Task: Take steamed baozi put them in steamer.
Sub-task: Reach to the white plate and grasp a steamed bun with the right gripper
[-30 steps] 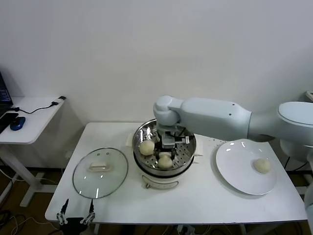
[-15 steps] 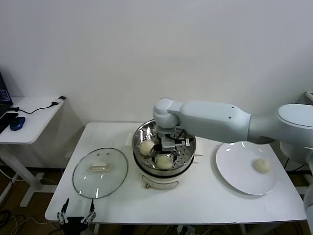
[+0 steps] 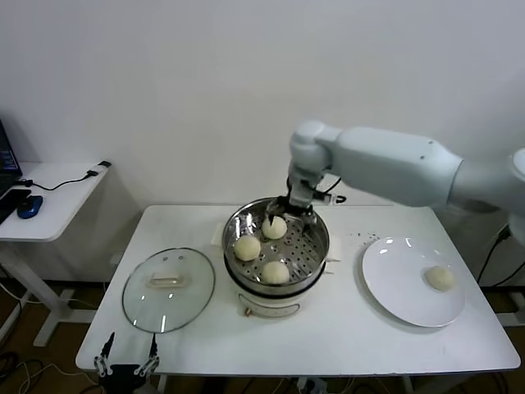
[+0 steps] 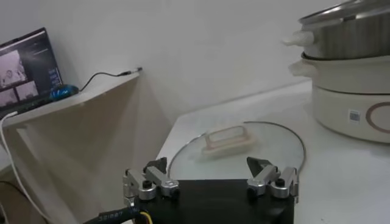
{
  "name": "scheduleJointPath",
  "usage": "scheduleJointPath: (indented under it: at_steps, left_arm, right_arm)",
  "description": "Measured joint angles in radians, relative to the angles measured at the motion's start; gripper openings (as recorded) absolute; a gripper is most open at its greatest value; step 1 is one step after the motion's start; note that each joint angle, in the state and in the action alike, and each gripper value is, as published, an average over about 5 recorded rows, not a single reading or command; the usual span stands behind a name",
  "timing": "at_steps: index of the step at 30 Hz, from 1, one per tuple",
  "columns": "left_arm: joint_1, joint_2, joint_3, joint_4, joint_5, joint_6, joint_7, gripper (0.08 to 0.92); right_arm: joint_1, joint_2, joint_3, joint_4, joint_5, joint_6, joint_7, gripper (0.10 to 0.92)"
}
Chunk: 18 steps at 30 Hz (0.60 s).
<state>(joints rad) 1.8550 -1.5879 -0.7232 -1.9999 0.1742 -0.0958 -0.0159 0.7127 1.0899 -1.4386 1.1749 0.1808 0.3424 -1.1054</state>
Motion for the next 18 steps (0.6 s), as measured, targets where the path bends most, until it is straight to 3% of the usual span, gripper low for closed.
scheduleJointPath:
  at_steps: [9, 18]
  left_arm:
    - [-0.011, 0.001, -0.005, -0.013, 0.002, 0.007, 0.011, 0.823]
    - [-0.012, 0.000, -0.012, -0.017, 0.005, 0.015, 0.015, 0.823]
  right_arm:
    - [0.034, -0.193, -0.073, -0.038, 0.186, -0.224, 0.015, 0.823]
    - [-0.130, -0.392, 0.059, -0.101, 0.063, -0.277, -0.041, 0.823]
